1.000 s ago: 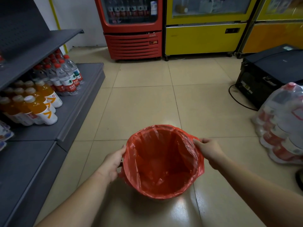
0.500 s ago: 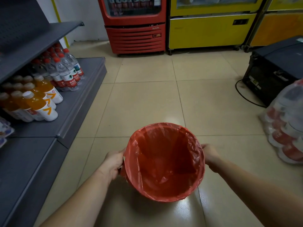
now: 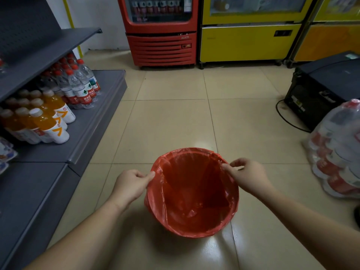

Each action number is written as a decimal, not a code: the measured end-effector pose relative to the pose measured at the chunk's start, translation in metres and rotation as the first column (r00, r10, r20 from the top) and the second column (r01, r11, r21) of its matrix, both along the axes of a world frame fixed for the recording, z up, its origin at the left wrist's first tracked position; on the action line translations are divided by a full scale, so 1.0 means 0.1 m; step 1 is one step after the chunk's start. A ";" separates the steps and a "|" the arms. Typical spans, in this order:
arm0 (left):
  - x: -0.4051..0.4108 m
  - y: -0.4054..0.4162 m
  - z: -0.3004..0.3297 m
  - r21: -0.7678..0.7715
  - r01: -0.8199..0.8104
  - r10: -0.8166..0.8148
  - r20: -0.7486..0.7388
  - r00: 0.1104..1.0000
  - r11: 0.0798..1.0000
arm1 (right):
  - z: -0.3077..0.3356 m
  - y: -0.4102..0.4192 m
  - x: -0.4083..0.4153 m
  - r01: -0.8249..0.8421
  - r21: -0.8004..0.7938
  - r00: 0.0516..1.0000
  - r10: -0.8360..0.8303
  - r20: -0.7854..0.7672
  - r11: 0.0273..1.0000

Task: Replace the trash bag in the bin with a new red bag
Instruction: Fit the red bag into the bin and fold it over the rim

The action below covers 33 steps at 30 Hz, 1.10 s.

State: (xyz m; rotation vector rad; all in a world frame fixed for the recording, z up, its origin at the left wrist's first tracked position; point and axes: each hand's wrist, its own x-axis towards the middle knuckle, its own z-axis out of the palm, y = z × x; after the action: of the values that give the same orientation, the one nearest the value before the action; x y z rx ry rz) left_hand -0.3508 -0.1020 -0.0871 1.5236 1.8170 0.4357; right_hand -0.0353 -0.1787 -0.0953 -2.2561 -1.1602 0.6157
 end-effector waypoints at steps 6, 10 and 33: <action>0.07 -0.01 -0.01 0.103 0.020 -0.009 -0.108 0.994 0.995 | -0.01 0.11 -0.09 -0.087 -0.060 0.969 0.099 0.225 0.994; 0.07 -0.04 -0.05 0.130 0.013 0.000 -0.098 0.995 0.991 | -0.05 0.11 -0.12 -0.071 -0.038 0.967 0.079 0.244 0.997; -0.12 -0.18 -0.01 -0.103 0.076 -0.082 -0.054 0.995 0.992 | -0.04 0.11 -0.04 -0.047 0.043 0.986 0.040 0.161 0.998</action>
State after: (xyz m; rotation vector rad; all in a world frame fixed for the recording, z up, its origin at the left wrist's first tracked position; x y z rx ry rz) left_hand -0.3623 -0.1202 -0.0881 1.5467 1.7878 0.2601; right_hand -0.0396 -0.1680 -0.0998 -2.2798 -1.2905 0.4259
